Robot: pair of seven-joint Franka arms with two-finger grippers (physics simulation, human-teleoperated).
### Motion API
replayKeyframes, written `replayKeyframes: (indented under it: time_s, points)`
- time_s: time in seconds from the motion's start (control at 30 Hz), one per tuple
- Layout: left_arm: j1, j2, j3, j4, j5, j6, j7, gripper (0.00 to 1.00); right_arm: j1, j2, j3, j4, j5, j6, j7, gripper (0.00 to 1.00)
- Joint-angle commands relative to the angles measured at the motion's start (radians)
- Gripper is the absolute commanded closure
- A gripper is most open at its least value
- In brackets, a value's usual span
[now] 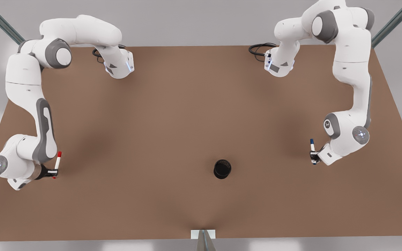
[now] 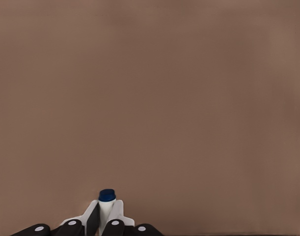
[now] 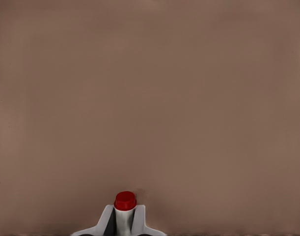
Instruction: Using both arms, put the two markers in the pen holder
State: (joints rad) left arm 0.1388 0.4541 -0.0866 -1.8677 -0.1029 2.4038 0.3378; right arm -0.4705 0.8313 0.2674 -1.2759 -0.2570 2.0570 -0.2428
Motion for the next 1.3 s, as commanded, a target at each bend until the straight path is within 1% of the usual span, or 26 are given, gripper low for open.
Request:
replayKeyframes:
  time_s: [0.0, 0.03, 0.07, 0.1, 0.13, 0.17, 0.2, 0.23, 0.27, 0.3, 0.33, 0.4, 0.43, 0.5, 0.57, 0.63, 0.73, 0.83, 0.9, 0.97, 1.03, 1.1, 1.13, 1.17, 1.2, 1.27]
  points:
    - [-0.011, -0.06, -0.087, 0.038, -0.06, -0.219, -0.16, 0.79, 0.01, -0.064, 0.026, 0.007, -0.008, -0.106, 0.066, 0.79]
    - [-0.093, -0.069, -0.09, 0.11, -0.061, -0.294, -0.235, 0.79, 0.012, -0.083, 0.046, 0.009, -0.011, -0.117, 0.079, 0.79]
    - [-0.185, -0.068, -0.091, 0.176, -0.066, -0.33, -0.307, 0.79, 0.033, -0.101, 0.053, 0.009, -0.011, -0.153, 0.111, 0.79]
    - [-0.209, -0.066, -0.12, 0.217, -0.113, -0.347, -0.307, 0.79, 0.05, -0.112, 0.053, 0.009, -0.011, -0.179, 0.145, 0.79]
    - [-0.209, -0.058, -0.166, 0.242, -0.205, -0.344, -0.234, 0.79, 0.062, -0.123, 0.055, 0.009, -0.011, -0.193, 0.16, 0.79]
    - [-0.211, -0.058, -0.182, 0.242, -0.274, -0.324, -0.142, 0.79, 0.067, -0.129, 0.055, 0.009, -0.011, -0.202, 0.169, 0.79]
    - [-0.212, -0.057, -0.216, 0.242, -0.398, -0.264, 0.053, 0.79, 0.067, -0.142, 0.061, 0.009, -0.011, -0.202, 0.171, 0.79]
    - [-0.231, -0.052, -0.22, 0.243, -0.5, -0.209, 0.193, 0.79, 0.066, -0.153, 0.073, 0.009, -0.01, -0.201, 0.172, 0.79]
    - [-0.266, -0.031, -0.226, 0.243, -0.555, -0.078, 0.314, 0.79, 0.062, -0.179, 0.084, 0.012, -0.007, -0.201, 0.172, 0.79]
    - [-0.283, 0.003, -0.243, 0.263, -0.641, 0.018, 0.438, 0.79, 0.061, -0.201, 0.105, 0.018, -0.007, -0.201, 0.175, 0.79]
    - [-0.292, 0.049, -0.245, 0.312, -0.722, 0.074, 0.559, 0.79, 0.061, -0.204, 0.119, 0.035, -0.002, -0.198, 0.175, 0.79]
    - [-0.294, 0.132, -0.26, 0.398, -0.793, 0.159, 0.771, 0.79, 0.056, -0.204, 0.16, 0.055, -0.002, -0.195, 0.189, 0.79]
    - [-0.289, 0.162, -0.298, 0.41, -0.801, 0.245, 0.921, 0.79, 0.055, -0.202, 0.182, 0.056, -0.002, -0.187, 0.194, 0.79]
    - [-0.288, 0.176, -0.308, 0.418, -0.862, 0.299, 1.19, 0.79, 0.058, -0.195, 0.191, 0.056, 0.019, -0.141, 0.194, 0.79]
    - [-0.286, 0.202, -0.306, 0.417, -0.94, 0.302, 1.398, 0.79, 0.061, -0.193, 0.237, 0.056, 0.024, -0.068, 0.214, 0.79]
    - [-0.278, 0.21, -0.301, 0.406, -0.994, 0.302, 1.517, 0.79, 0.067, -0.192, 0.268, 0.056, 0.024, 0.005, 0.215, 0.79]
    - [-0.266, 0.244, -0.3, 0.406, -0.997, 0.302, 1.555, 0.79, 0.104, -0.182, 0.268, 0.053, 0.022, 0.137, 0.208, 0.79]
    - [-0.272, 0.29, -0.303, 0.415, -0.998, 0.334, 1.575, 0.79, 0.188, -0.182, 0.273, 0.053, 0.022, 0.198, 0.22, 0.79]
    - [-0.297, 0.314, -0.306, 0.415, -1.074, 0.385, 1.664, 0.79, 0.23, -0.172, 0.271, 0.055, 0.022, 0.279, 0.218, 0.79]
    - [-0.306, 0.322, -0.305, 0.409, -1.114, 0.39, 1.701, 0.79, 0.277, -0.169, 0.271, 0.059, 0.022, 0.339, 0.217, 0.79]
    - [-0.315, 0.33, -0.305, 0.404, -1.13, 0.39, 1.719, 0.79, 0.34, -0.167, 0.265, 0.069, 0.021, 0.364, 0.298, 0.79]
    - [-0.315, 0.334, -0.303, 0.39, -1.255, 0.39, 1.879, 0.79, 0.409, -0.133, 0.257, 0.125, 0.021, 0.377, 0.349, 0.79]
    - [-0.311, 0.333, -0.305, 0.389, -1.27, 0.387, 1.9, 0.79, 0.454, -0.129, 0.237, 0.136, 0.018, 0.393, 0.389, 0.79]
    - [-0.312, 0.307, -0.303, 0.36, -1.267, 0.385, 1.899, 0.0, 0.503, -0.113, 0.225, 0.158, 0.018, 0.423, 0.399, 0.79]
    - [-0.308, 0.281, -0.303, 0.308, -1.264, 0.373, 1.902, 0.0, 0.568, -0.1, 0.184, 0.204, 0.018, 0.419, 0.465, 0.79]
    - [-0.286, 0.207, -0.301, 0.229, -1.261, 0.328, 1.891, 0.0, 0.674, -0.096, 0.101, 0.222, 0.018, 0.443, 0.547, 0.79]
